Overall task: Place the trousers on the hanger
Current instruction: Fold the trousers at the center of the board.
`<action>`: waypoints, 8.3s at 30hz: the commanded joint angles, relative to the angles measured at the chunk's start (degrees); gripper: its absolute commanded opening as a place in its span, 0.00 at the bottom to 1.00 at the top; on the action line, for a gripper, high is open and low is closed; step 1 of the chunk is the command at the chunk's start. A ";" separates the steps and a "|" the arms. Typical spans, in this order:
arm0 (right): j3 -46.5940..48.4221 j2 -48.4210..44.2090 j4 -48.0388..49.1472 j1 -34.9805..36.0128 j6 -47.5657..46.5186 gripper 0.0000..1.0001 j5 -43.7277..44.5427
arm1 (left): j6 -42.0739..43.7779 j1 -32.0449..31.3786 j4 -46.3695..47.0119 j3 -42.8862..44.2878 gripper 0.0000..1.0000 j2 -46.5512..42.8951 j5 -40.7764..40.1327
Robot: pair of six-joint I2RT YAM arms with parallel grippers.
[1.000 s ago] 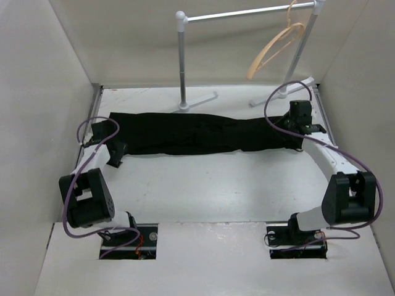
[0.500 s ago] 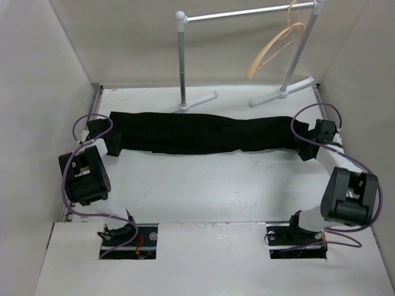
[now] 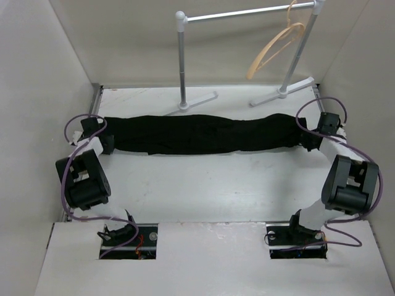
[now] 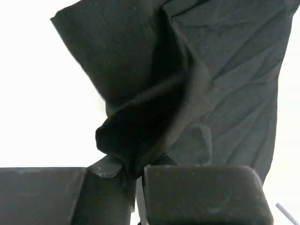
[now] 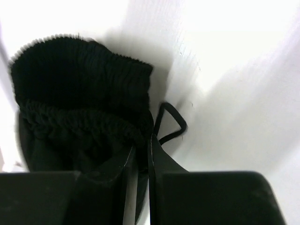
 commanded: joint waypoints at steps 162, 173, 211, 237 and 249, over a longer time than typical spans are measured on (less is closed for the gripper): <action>59.44 27.62 -22.25 85.67 -18.64 0.74 26.72 | 7.33 -14.94 -29.62 -10.85 0.45 -52.02 -5.20; 23.11 -4.67 -6.55 69.88 -13.36 0.66 12.66 | 4.35 -31.07 -22.16 -6.19 0.45 -41.57 -6.95; -10.24 -13.52 15.16 40.34 -5.54 0.22 -7.75 | 3.55 -59.13 -9.93 -10.05 0.35 -29.26 -12.32; -21.56 -25.78 14.48 35.92 -0.26 0.43 -13.20 | 1.70 -57.73 -13.36 -13.40 0.37 -36.99 -13.29; -35.57 -30.46 14.49 40.41 8.27 0.26 -8.45 | 2.41 -61.53 -2.28 -11.26 0.35 -19.14 -11.97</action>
